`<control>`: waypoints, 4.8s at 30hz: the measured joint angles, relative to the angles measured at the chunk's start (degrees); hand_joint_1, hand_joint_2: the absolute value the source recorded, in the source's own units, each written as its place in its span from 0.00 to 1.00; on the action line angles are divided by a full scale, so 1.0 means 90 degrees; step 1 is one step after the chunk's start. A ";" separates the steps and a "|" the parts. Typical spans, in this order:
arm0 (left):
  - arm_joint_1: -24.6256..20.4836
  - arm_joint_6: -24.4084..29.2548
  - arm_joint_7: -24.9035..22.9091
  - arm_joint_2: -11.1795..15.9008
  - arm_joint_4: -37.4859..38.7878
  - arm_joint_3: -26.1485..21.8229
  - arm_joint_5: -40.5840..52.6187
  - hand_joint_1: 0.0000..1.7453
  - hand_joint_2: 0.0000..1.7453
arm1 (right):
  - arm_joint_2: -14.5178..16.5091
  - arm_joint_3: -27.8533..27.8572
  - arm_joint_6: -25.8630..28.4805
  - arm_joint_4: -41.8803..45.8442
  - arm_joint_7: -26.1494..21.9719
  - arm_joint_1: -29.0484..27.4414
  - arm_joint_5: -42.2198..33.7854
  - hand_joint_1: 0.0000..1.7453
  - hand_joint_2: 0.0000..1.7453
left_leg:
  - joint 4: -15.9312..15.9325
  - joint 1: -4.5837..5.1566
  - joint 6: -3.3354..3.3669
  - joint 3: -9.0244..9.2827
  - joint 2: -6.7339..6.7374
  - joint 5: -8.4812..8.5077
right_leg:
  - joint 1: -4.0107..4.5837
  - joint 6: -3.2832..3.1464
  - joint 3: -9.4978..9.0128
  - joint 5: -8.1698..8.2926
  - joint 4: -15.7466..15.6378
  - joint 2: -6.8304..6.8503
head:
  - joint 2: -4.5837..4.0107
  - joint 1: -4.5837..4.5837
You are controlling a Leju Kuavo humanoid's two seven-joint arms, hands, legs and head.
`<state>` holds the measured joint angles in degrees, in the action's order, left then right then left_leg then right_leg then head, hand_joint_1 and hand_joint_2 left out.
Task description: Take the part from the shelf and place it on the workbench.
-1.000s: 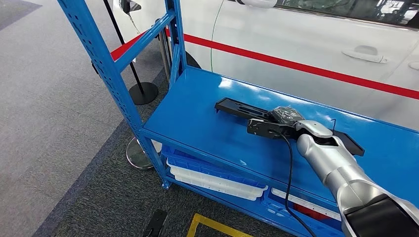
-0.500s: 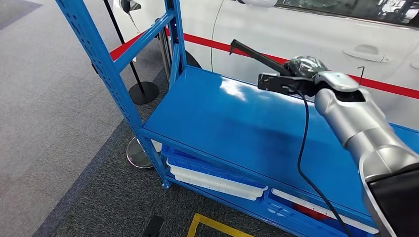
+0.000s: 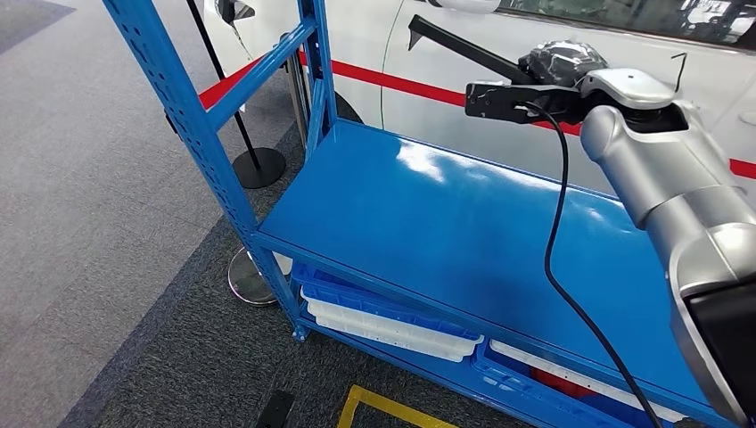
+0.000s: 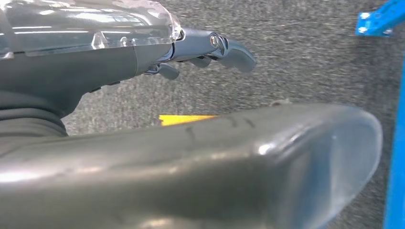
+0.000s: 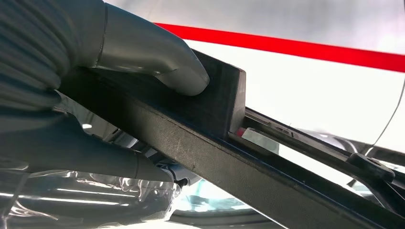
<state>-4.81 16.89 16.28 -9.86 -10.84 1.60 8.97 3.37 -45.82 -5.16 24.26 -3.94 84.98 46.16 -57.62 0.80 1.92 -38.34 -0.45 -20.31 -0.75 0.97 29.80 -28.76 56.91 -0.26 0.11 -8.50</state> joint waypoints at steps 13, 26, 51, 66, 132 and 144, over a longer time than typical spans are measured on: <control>-0.0021 -0.0251 0.0129 0.0007 0.0000 -0.0070 -0.0095 0.00 0.00 | 0.0000 -0.0254 0.0076 0.0000 -0.0128 -0.0411 0.0073 1.00 1.00 | -0.0001 0.0000 0.0000 0.0000 0.0000 0.0000 | 0.0001 0.0000 0.0003 0.0000 0.0000 -0.0001 | 0.0000 0.0000; -0.0023 -0.0339 0.0133 0.0028 0.0000 -0.0115 -0.0067 0.00 0.00 | -0.0012 -0.0335 0.0210 0.0000 -0.0071 -0.0449 0.0112 1.00 1.00 | -0.0037 0.0016 0.0021 -0.0011 0.0001 -0.0026 | -0.0037 0.0021 -0.0002 -0.0006 -0.0011 -0.0001 | 0.0000 0.0000; -0.0017 -0.0211 0.0192 0.0031 0.0000 0.0043 0.0379 0.00 0.00 | -0.0117 -0.0453 0.0330 0.0089 0.0057 -0.0486 0.0130 1.00 1.00 | -0.1381 -0.0063 -0.0238 -0.0464 -0.0004 -0.0954 | -0.0071 -0.0203 0.0539 0.0404 0.0180 0.0026 | 0.0000 -0.0002; -0.0052 -0.0242 0.0177 0.0020 0.0000 0.0076 0.0414 0.00 0.00 | -0.0179 -0.0458 0.0324 0.0077 0.0080 -0.0427 0.0106 1.00 1.00 | -0.0040 -0.0113 0.0045 0.0414 0.0033 -0.0404 | -0.0058 0.0115 0.1135 -0.0203 0.1244 0.0024 | 0.0000 0.0001; -0.0154 -0.0383 0.0035 -0.0033 0.0001 0.0385 0.0832 0.00 0.00 | -0.0358 -0.0424 0.0390 -0.0070 0.0268 -0.0506 0.0042 1.00 1.00 | 0.0068 -0.0138 -0.0005 0.0483 0.0071 -0.0393 | -0.0054 0.0134 0.1482 -0.0282 0.1744 0.0054 | 0.0000 0.0001; -0.0039 -0.0310 0.0113 -0.0041 0.0002 0.0381 0.0801 0.00 0.00 | -0.0459 -0.0397 0.0384 -0.0077 0.0131 -0.0714 -0.0083 1.00 1.00 | -0.0538 -0.0150 -0.0351 -0.0256 0.0057 -0.0466 | -0.0061 -0.0183 0.0415 0.0238 0.0277 0.0073 | 0.0000 0.0000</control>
<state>-5.15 14.10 17.30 -10.23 -10.82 5.03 16.18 -0.76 -49.40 -1.70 23.57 -2.76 78.56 45.41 -62.46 -0.55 -1.24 -40.64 0.06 -24.51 -1.30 -0.68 33.53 -26.62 59.40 0.40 0.11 -8.50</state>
